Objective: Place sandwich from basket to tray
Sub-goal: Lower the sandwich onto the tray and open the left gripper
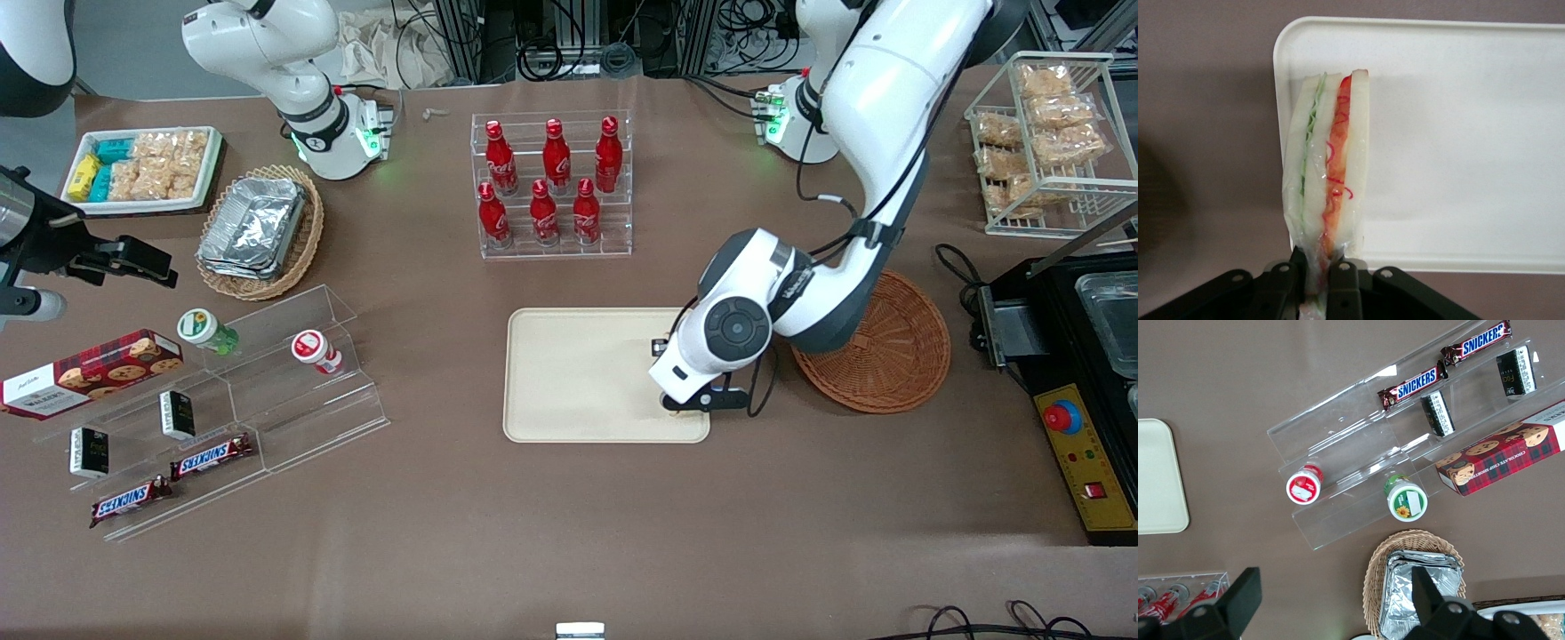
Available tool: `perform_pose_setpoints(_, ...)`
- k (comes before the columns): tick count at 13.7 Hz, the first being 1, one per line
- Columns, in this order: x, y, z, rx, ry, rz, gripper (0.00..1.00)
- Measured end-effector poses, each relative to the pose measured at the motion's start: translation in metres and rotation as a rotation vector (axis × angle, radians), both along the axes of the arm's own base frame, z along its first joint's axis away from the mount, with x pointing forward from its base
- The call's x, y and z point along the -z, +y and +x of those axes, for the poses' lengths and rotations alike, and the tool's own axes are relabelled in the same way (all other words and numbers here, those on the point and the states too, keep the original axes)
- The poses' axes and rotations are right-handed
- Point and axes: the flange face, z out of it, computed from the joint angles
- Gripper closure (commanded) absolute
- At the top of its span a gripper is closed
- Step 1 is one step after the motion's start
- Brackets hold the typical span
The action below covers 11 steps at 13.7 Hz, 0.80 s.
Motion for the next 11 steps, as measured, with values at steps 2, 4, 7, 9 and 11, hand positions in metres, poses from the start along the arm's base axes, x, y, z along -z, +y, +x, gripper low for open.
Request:
perform_pose_setpoints(2, 0.017, 0.0, 0.001, 0.002, 0.007, 0.003, 1.0)
perform_pose_setpoints(4, 0.029, 0.0, 0.001, 0.001, 0.016, 0.003, 0.86)
perform_pose_setpoints(7, 0.037, 0.0, 0.002, 0.003, 0.021, 0.001, 0.0)
perform_pose_setpoints(9, 0.038, 0.002, 0.003, 0.002, 0.019, 0.001, 0.0)
perform_pose_setpoints(11, 0.027, 0.004, 0.009, -0.005, 0.003, -0.004, 0.0)
